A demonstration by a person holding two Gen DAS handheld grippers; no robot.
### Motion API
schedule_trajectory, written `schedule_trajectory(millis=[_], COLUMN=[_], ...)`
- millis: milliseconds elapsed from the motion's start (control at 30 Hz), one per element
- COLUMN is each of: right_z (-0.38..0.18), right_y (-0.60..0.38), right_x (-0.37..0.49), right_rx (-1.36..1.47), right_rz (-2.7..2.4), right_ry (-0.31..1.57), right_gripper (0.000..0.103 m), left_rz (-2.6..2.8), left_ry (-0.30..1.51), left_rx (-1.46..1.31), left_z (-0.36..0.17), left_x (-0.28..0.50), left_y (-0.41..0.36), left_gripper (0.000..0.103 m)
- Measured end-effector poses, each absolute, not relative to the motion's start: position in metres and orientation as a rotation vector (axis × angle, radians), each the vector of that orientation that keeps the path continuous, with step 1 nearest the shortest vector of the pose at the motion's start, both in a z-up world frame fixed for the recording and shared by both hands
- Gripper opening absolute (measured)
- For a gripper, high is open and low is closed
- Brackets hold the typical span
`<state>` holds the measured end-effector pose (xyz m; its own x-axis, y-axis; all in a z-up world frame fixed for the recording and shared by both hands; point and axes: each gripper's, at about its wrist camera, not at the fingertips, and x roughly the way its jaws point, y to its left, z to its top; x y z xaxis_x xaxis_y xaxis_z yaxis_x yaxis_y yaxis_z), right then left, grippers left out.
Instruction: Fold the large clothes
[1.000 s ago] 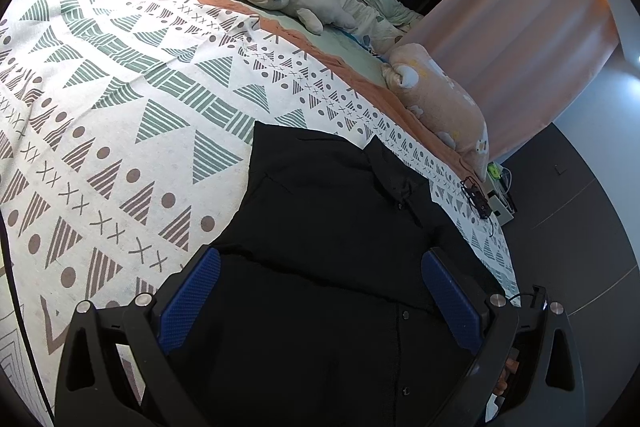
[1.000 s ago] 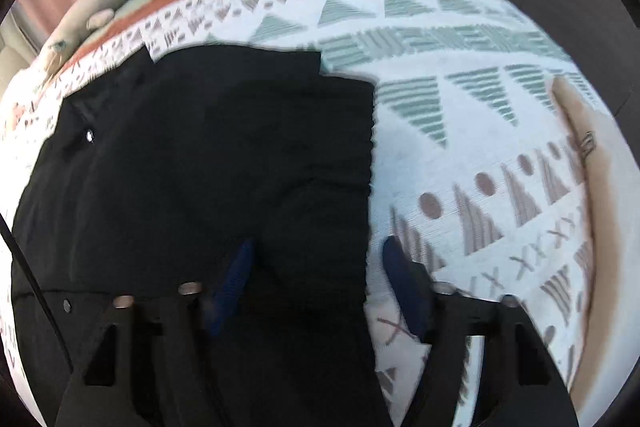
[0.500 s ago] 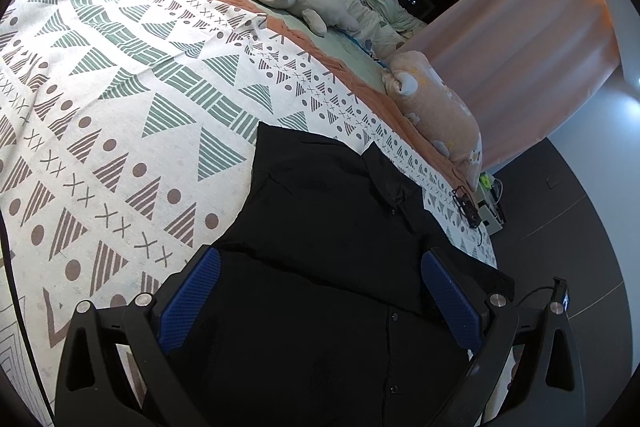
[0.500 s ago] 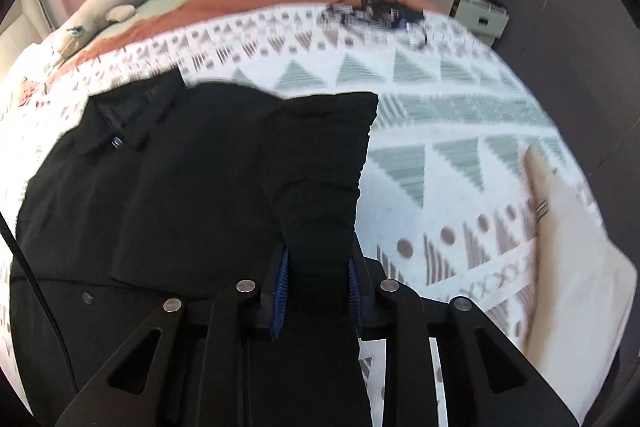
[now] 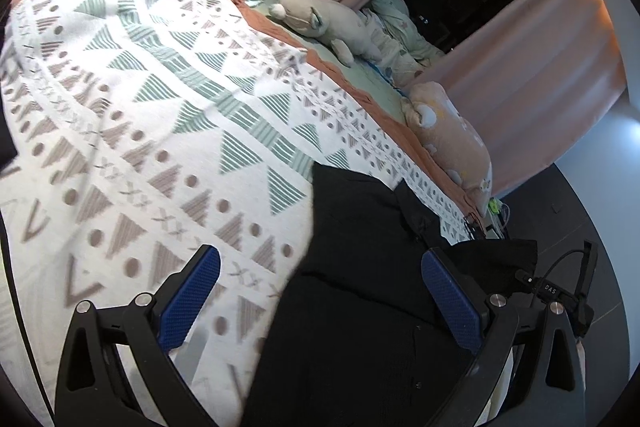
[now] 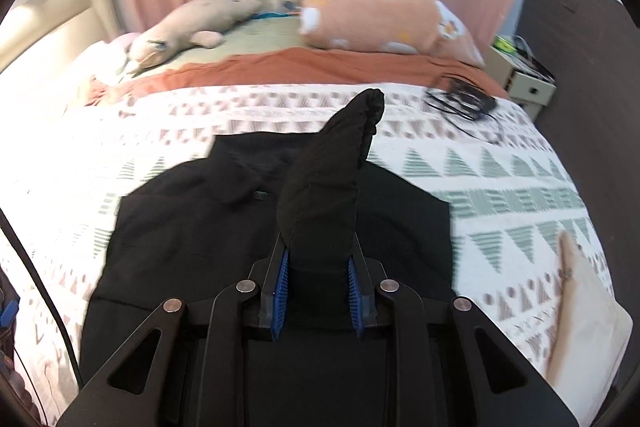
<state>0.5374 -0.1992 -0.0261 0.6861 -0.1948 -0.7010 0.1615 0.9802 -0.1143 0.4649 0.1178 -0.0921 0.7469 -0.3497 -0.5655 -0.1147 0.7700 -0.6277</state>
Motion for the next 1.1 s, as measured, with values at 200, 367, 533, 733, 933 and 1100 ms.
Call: schedule_trajectory(millis=[200,367,533,733,933,1100], right_z=[-0.045,-0.07,-0.076,-0.061,-0.034,-0.009], right_y=[-0.16,-0.133,-0.121,-0.147,-0.165,-0.192], right_x=[0.556,0.587,0.58,0.555,0.509,0.457], right_rx=[-0.057,0.059,0.035,0.016,0.058,0.09], right_rz=[-0.137,0.059,0.12,0.094,0.073,0.062], right_ry=[0.803,0.865,0.864,0.853,0.827,0.795], right_gripper=[0.022,0.024,0.06,0.067,0.067,0.067], left_rz=[-0.075,-0.047,-0.062,-0.079,-0.095,-0.118], left_ry=[0.712,0.724,0.724,0.708,0.697,0.659], left_rx=[-0.715,-0.736,-0.751,-0.754,-0.677,-0.662], left_z=[-0.096,-0.101,-0.096,-0.073,-0.048,-0.031], left_x=[0.45,0.447,0.445,0.44,0.426,0.392], left_y=[0.166,0.183,0.178,0.155,0.126,0.109], left_gripper=[0.103,0.103,0.103,0.103,0.103,0.103])
